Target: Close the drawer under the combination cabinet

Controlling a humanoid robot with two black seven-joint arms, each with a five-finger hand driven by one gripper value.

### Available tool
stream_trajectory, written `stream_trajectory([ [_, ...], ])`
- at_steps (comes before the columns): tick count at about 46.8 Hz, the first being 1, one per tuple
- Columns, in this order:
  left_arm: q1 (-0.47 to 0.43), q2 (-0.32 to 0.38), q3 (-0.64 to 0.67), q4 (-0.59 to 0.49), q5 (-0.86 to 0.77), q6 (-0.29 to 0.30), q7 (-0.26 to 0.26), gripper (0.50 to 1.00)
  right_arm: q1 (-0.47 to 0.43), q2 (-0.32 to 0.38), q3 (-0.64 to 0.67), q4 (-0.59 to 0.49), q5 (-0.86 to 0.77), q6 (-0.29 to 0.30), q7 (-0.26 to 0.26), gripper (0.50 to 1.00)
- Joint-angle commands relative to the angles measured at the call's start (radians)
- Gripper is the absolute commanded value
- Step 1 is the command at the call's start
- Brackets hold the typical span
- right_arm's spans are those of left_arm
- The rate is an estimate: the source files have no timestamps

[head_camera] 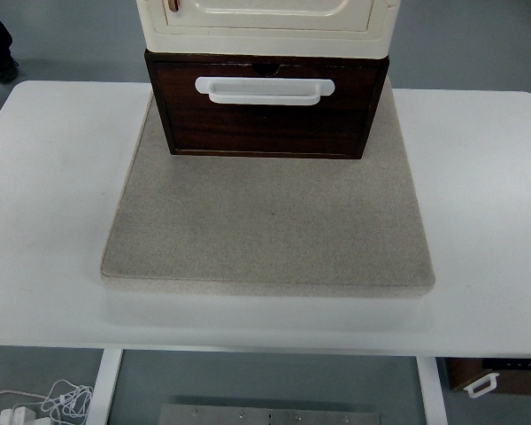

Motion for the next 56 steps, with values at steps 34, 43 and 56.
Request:
stream_trajectory([
  [34,0.024,0.085,0.122,0.692,-0.212,0.138,-0.026,1.000,0.000,0.000,0.000,0.000,0.000,0.000,0.000,0.952],
  [43,0.067,0.048,0.245,0.721,-0.373,0.145,-0.026,1.000,-0.001,0.000,0.000,0.000,0.000,0.000,0.000,0.952],
  [56,0.109,-0.057,0.274,0.865,-0.470,0.123,-0.024,1.000,-0.001,0.000,0.006,0.000,0.000,0.001,0.000,0.952],
])
